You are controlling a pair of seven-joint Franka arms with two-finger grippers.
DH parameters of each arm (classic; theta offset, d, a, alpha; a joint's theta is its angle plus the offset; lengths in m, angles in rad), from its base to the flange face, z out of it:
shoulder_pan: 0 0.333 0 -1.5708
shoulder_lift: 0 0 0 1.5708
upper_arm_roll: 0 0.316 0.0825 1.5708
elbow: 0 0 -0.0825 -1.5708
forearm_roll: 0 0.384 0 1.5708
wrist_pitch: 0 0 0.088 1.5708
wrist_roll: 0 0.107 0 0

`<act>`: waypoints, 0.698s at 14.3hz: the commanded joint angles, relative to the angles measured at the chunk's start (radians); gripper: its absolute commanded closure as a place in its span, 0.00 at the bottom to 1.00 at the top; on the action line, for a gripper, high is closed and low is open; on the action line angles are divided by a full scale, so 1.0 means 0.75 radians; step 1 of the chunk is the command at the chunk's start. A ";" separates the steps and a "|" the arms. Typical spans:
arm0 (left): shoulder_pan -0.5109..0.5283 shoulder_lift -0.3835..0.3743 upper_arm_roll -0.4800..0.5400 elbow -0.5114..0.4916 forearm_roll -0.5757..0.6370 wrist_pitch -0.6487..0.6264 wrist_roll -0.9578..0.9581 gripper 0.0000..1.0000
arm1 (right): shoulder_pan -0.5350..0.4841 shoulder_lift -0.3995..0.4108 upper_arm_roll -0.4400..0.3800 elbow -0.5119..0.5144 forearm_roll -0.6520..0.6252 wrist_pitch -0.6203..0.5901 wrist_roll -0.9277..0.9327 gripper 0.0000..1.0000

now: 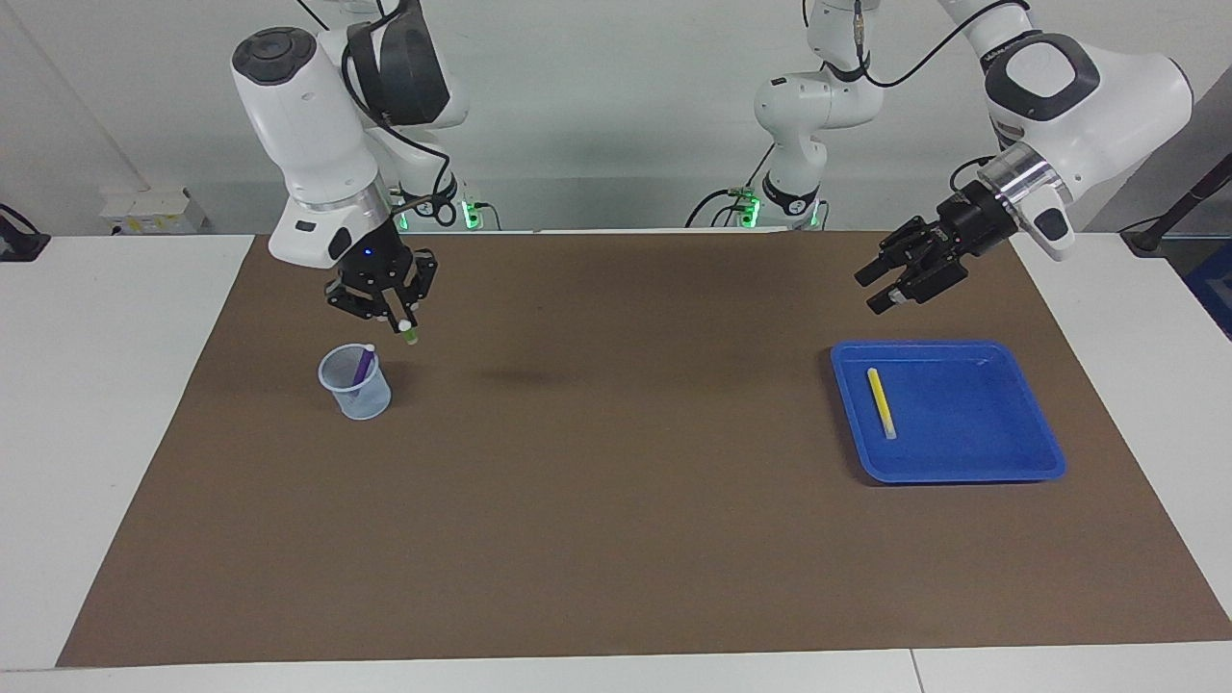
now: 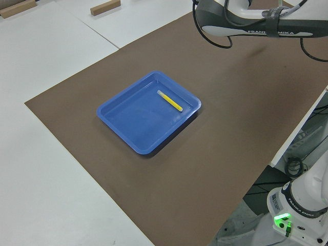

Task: Right arm passes pens to left for tray arrangement
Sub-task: 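Lift the green pen with the right gripper while the left gripper approaches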

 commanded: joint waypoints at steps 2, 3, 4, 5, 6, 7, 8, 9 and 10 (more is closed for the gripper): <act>-0.019 -0.044 -0.012 -0.056 -0.028 0.085 -0.147 0.17 | 0.066 0.009 0.017 -0.007 0.230 0.133 0.369 1.00; -0.038 -0.044 -0.010 -0.058 -0.030 0.093 -0.175 0.17 | 0.097 0.007 0.017 -0.015 0.255 0.164 0.463 1.00; -0.048 -0.044 -0.010 -0.060 -0.030 0.095 -0.212 0.17 | 0.121 0.007 0.017 -0.015 0.269 0.188 0.564 1.00; -0.054 -0.044 -0.012 -0.060 -0.030 0.097 -0.253 0.17 | 0.160 0.007 0.017 -0.023 0.286 0.219 0.672 1.00; -0.071 -0.046 -0.010 -0.068 -0.030 0.105 -0.300 0.17 | 0.193 0.005 0.017 -0.046 0.302 0.282 0.786 1.00; -0.079 -0.046 -0.010 -0.071 -0.030 0.116 -0.343 0.17 | 0.228 -0.003 0.017 -0.070 0.304 0.357 0.873 1.00; -0.079 -0.046 -0.012 -0.073 -0.028 0.120 -0.384 0.17 | 0.258 -0.014 0.017 -0.103 0.304 0.425 0.948 1.00; -0.081 -0.052 -0.012 -0.081 -0.028 0.120 -0.419 0.17 | 0.285 -0.016 0.017 -0.121 0.304 0.470 1.014 1.00; -0.097 -0.064 -0.012 -0.099 -0.028 0.124 -0.452 0.17 | 0.310 -0.016 0.017 -0.121 0.304 0.497 1.079 1.00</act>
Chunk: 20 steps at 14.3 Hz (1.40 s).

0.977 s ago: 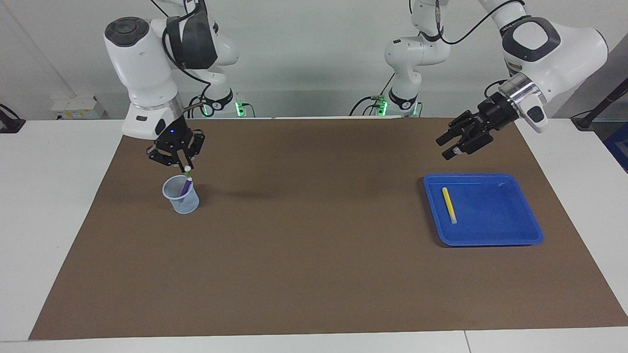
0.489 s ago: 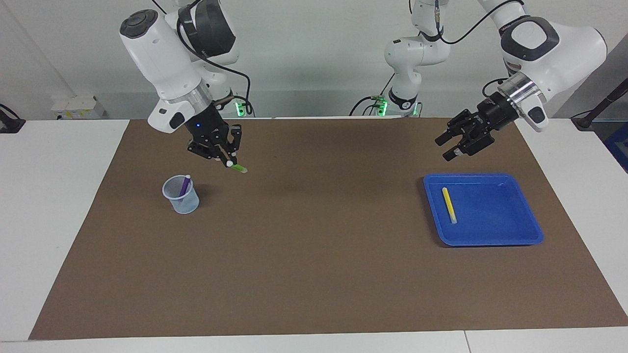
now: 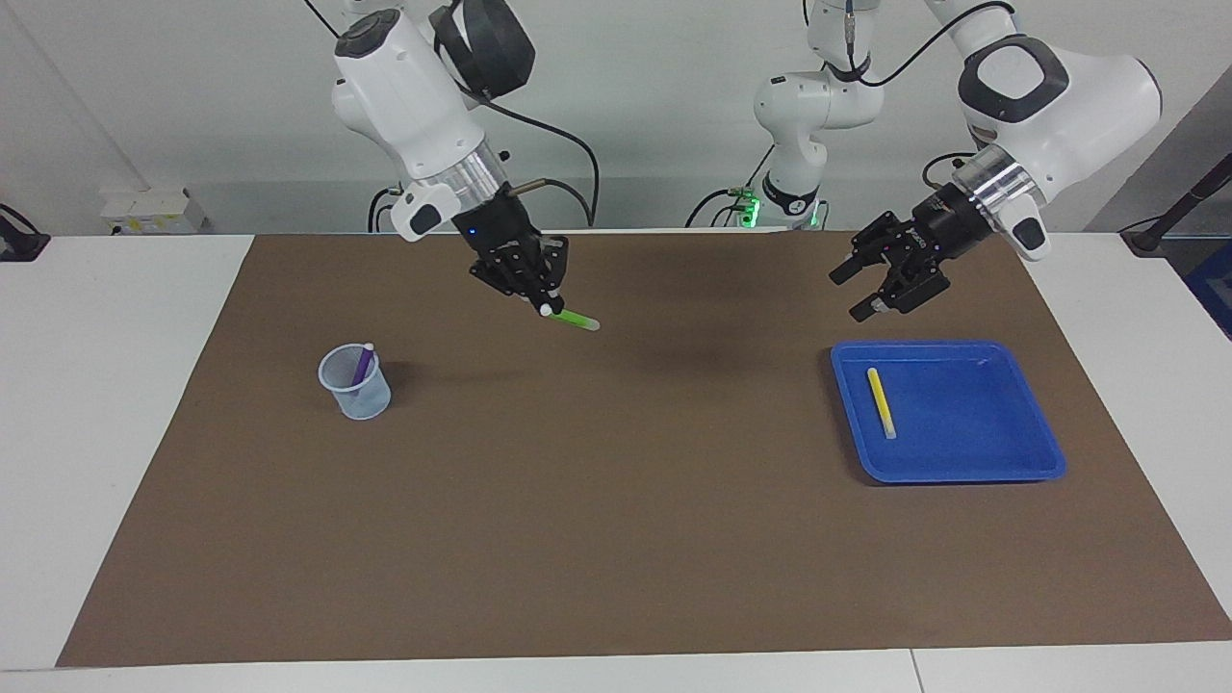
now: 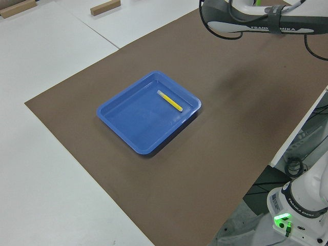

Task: Right arm passes pens to left for tray arrangement
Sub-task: 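Lift the green pen with the right gripper while the left gripper approaches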

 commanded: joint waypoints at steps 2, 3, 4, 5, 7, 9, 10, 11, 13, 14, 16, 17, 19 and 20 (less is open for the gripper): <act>-0.061 -0.089 0.010 -0.127 -0.020 0.097 -0.128 0.17 | 0.063 -0.026 0.000 -0.066 0.039 0.151 0.214 1.00; -0.089 -0.103 0.010 -0.147 -0.020 0.125 -0.141 0.17 | 0.086 -0.026 0.000 -0.078 0.039 0.202 0.263 1.00; -0.112 -0.111 0.010 -0.172 -0.020 0.152 -0.155 0.17 | 0.110 -0.024 0.000 -0.085 0.039 0.249 0.320 1.00; -0.128 -0.122 0.010 -0.184 -0.020 0.184 -0.179 0.17 | 0.135 -0.016 0.000 -0.089 0.039 0.298 0.371 1.00; -0.167 -0.120 0.010 -0.191 -0.020 0.236 -0.239 0.17 | 0.194 0.000 0.000 -0.125 0.039 0.451 0.459 1.00; -0.224 -0.118 0.010 -0.193 -0.020 0.291 -0.296 0.17 | 0.253 0.008 0.000 -0.183 0.039 0.611 0.515 1.00; -0.255 -0.116 0.010 -0.199 -0.018 0.330 -0.331 0.17 | 0.272 0.010 0.000 -0.199 0.039 0.668 0.531 1.00; -0.284 -0.112 0.010 -0.203 -0.018 0.371 -0.359 0.17 | 0.292 0.020 0.000 -0.207 0.039 0.712 0.547 1.00; -0.349 -0.114 0.010 -0.227 -0.018 0.454 -0.398 0.17 | 0.317 0.029 0.000 -0.209 0.037 0.759 0.572 1.00; -0.380 -0.116 0.010 -0.246 -0.018 0.501 -0.411 0.17 | 0.319 0.033 0.000 -0.209 0.037 0.771 0.580 1.00; -0.443 -0.122 0.010 -0.295 -0.018 0.604 -0.445 0.17 | 0.360 0.045 -0.002 -0.209 0.037 0.790 0.580 1.00; -0.464 -0.124 0.010 -0.307 -0.018 0.639 -0.460 0.17 | 0.360 0.045 -0.002 -0.209 0.037 0.788 0.580 1.00; -0.486 -0.124 0.010 -0.313 -0.018 0.665 -0.470 0.17 | 0.356 0.047 -0.002 -0.209 0.037 0.788 0.582 1.00; -0.501 -0.124 0.010 -0.317 -0.018 0.678 -0.476 0.17 | 0.350 0.047 -0.002 -0.209 0.037 0.786 0.580 1.00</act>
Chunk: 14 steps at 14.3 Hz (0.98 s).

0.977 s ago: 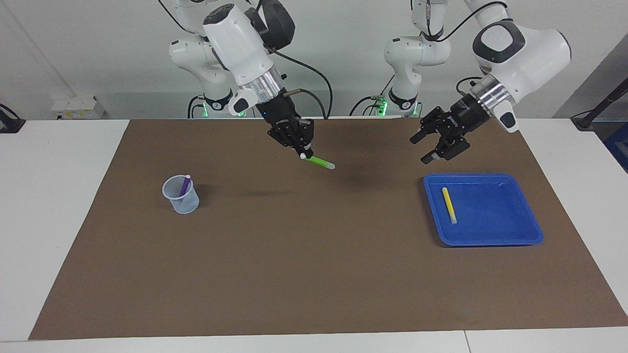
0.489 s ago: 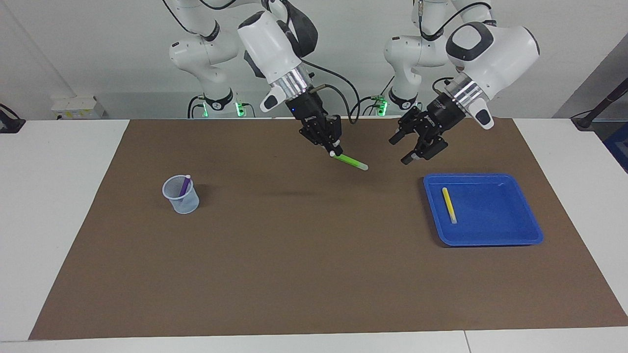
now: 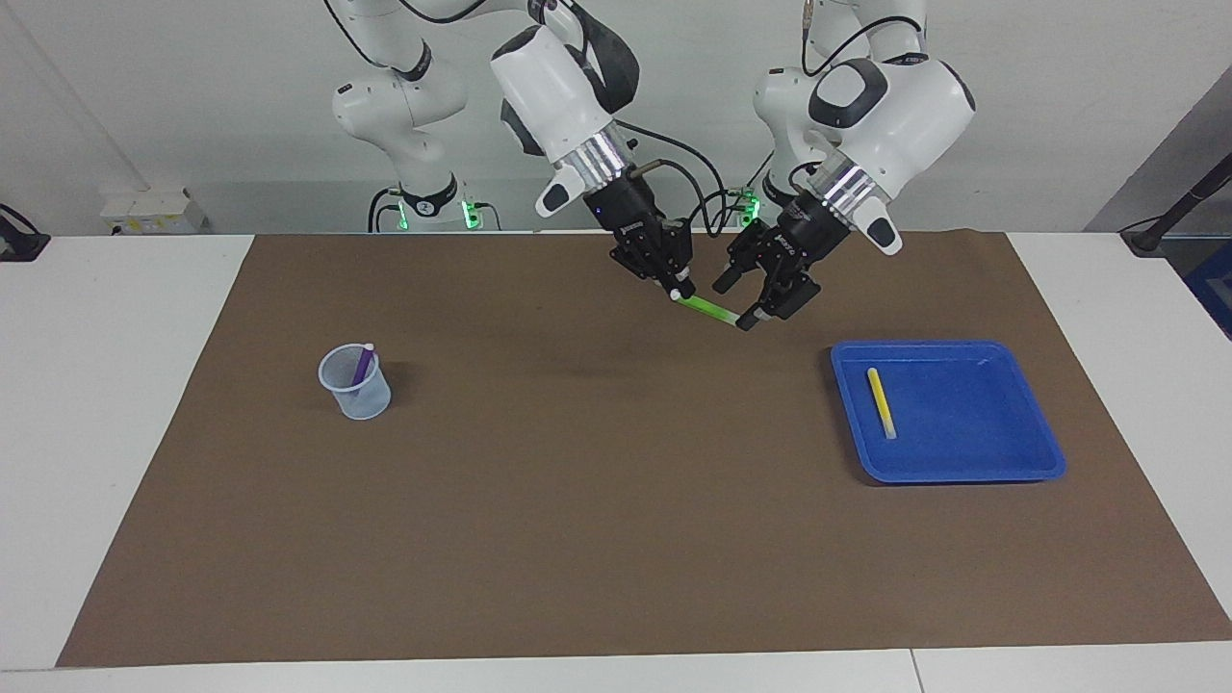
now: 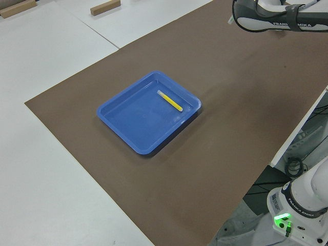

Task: Right arm passes pens to left for tray arrangement
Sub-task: 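Close the left gripper on the green pen held by the right gripper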

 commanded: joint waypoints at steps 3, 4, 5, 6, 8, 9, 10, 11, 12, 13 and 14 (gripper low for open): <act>-0.051 -0.053 0.015 -0.067 -0.007 0.049 0.034 0.17 | -0.007 0.004 -0.001 -0.010 0.032 0.034 0.010 1.00; -0.049 -0.055 0.017 -0.069 -0.007 0.043 0.087 0.17 | -0.009 0.004 -0.003 -0.010 0.032 0.034 0.012 1.00; -0.051 -0.059 0.015 -0.079 -0.007 0.045 0.124 0.17 | -0.011 0.006 -0.001 -0.010 0.032 0.034 0.012 1.00; -0.051 -0.074 0.015 -0.108 -0.007 0.053 0.135 0.17 | -0.013 0.006 -0.001 -0.010 0.032 0.034 0.010 1.00; -0.085 -0.076 0.015 -0.139 -0.007 0.098 0.131 0.17 | -0.015 0.006 -0.003 -0.010 0.032 0.034 0.010 1.00; -0.090 -0.076 0.015 -0.155 -0.007 0.141 0.127 0.17 | -0.015 0.006 -0.001 -0.010 0.032 0.034 0.010 1.00; -0.108 -0.074 0.013 -0.163 -0.009 0.174 0.122 0.17 | -0.015 0.006 -0.003 -0.010 0.032 0.034 0.010 1.00; -0.110 -0.072 0.013 -0.165 -0.009 0.188 0.118 0.17 | -0.015 0.006 -0.001 -0.010 0.032 0.034 0.010 1.00; -0.110 -0.072 0.013 -0.165 -0.009 0.188 0.118 0.17 | -0.017 0.008 -0.003 -0.010 0.032 0.034 0.010 1.00; -0.112 -0.072 0.013 -0.165 -0.009 0.190 0.118 0.17 | -0.017 0.008 -0.001 -0.010 0.032 0.032 0.010 1.00; -0.118 -0.068 0.013 -0.165 -0.009 0.198 0.120 0.17 | -0.017 0.008 -0.003 -0.010 0.032 0.032 0.008 1.00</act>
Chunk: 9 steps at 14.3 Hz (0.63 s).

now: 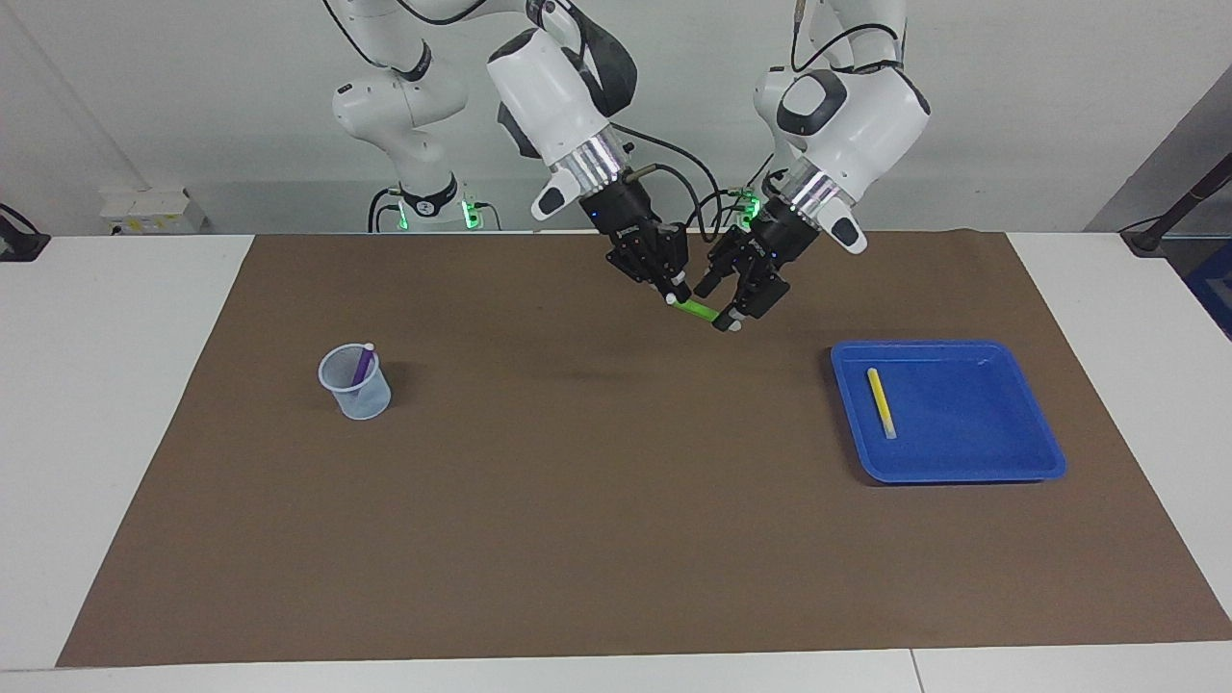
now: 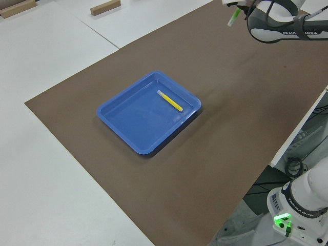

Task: Right arm passes pens to left for tray arrangement
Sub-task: 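Close the left gripper on the green pen held by the right gripper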

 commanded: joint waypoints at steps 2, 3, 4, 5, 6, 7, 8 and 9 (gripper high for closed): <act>-0.054 -0.027 0.016 -0.049 -0.010 0.090 0.009 0.17 | -0.015 0.004 0.012 -0.009 0.032 0.032 0.010 1.00; -0.062 -0.025 0.016 -0.056 -0.012 0.110 0.009 0.18 | -0.015 0.004 0.010 -0.009 0.032 0.032 0.012 1.00; -0.062 -0.023 0.014 -0.058 -0.012 0.123 0.009 0.18 | -0.023 0.004 0.012 -0.009 0.032 0.032 0.012 1.00; -0.064 -0.019 0.012 -0.058 -0.012 0.141 0.009 0.18 | -0.025 0.004 0.010 -0.009 0.032 0.032 0.010 1.00; -0.070 -0.013 0.012 -0.058 -0.012 0.157 0.009 0.18 | -0.025 0.004 0.012 -0.009 0.032 0.032 0.010 1.00; -0.072 -0.004 0.012 -0.058 -0.012 0.164 0.007 0.18 | -0.027 0.006 0.012 -0.009 0.032 0.032 0.010 1.00; -0.072 -0.004 0.010 -0.058 -0.012 0.164 0.007 0.18 | -0.027 0.006 0.012 -0.009 0.032 0.032 0.010 1.00; -0.072 -0.002 0.010 -0.058 -0.012 0.166 0.007 0.18 | -0.027 0.006 0.012 -0.009 0.032 0.032 0.010 1.00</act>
